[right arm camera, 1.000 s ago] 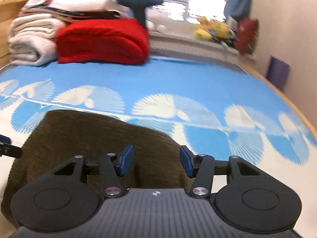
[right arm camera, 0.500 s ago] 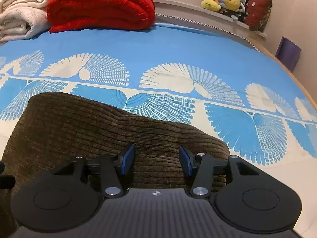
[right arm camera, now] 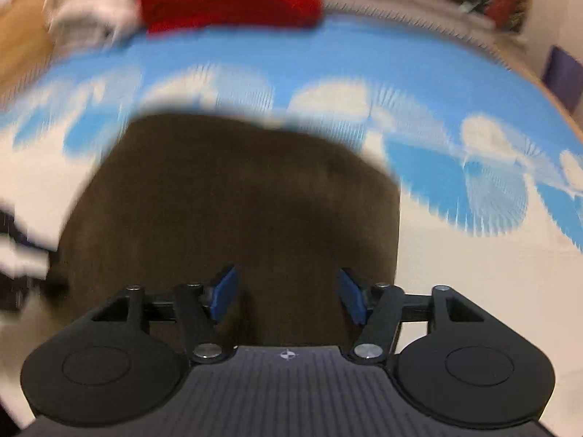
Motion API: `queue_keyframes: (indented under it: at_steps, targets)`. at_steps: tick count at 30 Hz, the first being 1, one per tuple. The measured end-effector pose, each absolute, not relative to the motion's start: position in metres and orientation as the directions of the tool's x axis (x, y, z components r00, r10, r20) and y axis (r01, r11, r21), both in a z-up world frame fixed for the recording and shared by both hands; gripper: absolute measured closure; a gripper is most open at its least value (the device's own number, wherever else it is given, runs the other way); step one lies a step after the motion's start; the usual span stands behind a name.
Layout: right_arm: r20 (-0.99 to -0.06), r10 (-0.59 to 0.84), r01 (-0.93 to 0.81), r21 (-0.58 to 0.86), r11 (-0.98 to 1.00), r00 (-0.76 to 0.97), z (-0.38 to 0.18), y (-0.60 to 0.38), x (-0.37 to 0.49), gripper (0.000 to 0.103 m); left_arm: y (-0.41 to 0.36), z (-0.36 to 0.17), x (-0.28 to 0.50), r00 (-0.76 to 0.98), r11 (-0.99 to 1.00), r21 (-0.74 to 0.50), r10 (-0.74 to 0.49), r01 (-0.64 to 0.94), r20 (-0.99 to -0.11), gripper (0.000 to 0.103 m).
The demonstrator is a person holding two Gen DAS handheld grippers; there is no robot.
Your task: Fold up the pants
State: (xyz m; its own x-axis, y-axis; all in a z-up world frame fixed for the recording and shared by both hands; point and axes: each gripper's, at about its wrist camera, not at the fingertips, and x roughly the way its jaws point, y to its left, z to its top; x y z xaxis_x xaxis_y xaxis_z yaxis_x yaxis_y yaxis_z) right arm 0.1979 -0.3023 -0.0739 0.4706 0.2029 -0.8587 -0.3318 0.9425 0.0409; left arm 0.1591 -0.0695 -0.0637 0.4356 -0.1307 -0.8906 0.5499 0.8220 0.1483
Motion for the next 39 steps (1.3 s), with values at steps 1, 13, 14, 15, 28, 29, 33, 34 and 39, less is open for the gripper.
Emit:
queue_keyframes:
  at_steps: [1, 13, 14, 15, 28, 29, 33, 34, 39]
  targets:
    - [-0.876, 0.18, -0.363, 0.006, 0.932, 0.448, -0.081, -0.302, 0.19, 0.039, -0.071, -0.062, 0.156, 0.44, 0.826, 0.156, -0.12, 0.541, -0.89, 0.057]
    - [-0.62, 0.194, -0.146, 0.127, 0.981, 0.761, 0.035, -0.321, 0.087, 0.016, -0.048, 0.048, 0.051, 0.734, 0.968, 0.111, -0.092, 0.224, -0.673, 0.015]
    - [-0.592, 0.21, -0.146, 0.155, 0.977, 0.778, 0.042, -0.32, 0.074, 0.015, -0.049, 0.053, 0.038, 0.754, 0.975, 0.089, -0.098, 0.203, -0.65, 0.012]
    - [-0.567, 0.225, -0.145, 0.185, 0.972, 0.793, 0.047, -0.32, 0.062, 0.014, -0.051, 0.057, 0.025, 0.772, 0.979, 0.071, -0.103, 0.189, -0.627, 0.008]
    - [-0.592, 0.111, -0.058, 0.109, 0.992, 0.798, 0.016, -0.299, 0.006, 0.008, -0.077, 0.023, 0.0, 0.768, 0.992, 0.066, -0.041, 0.108, -0.639, 0.0]
    - [-0.6, 0.108, -0.062, 0.097, 0.993, 0.793, 0.014, -0.297, 0.008, 0.008, -0.074, 0.019, 0.006, 0.752, 0.994, 0.043, -0.05, 0.104, -0.658, 0.0]
    - [-0.629, 0.091, -0.048, 0.086, 0.995, 0.772, 0.008, -0.295, 0.02, 0.008, -0.069, 0.008, 0.025, 0.697, 0.997, -0.003, -0.056, 0.078, -0.715, 0.0]
    - [-0.631, 0.092, -0.046, 0.089, 0.995, 0.77, 0.007, -0.295, 0.02, 0.008, -0.069, 0.007, 0.026, 0.698, 0.998, 0.002, -0.048, 0.071, -0.715, 0.0]
    - [-0.628, 0.088, -0.047, 0.082, 0.996, 0.773, 0.005, -0.295, 0.023, 0.008, -0.074, 0.003, 0.03, 0.703, 0.997, 0.023, -0.039, 0.079, -0.71, 0.0]
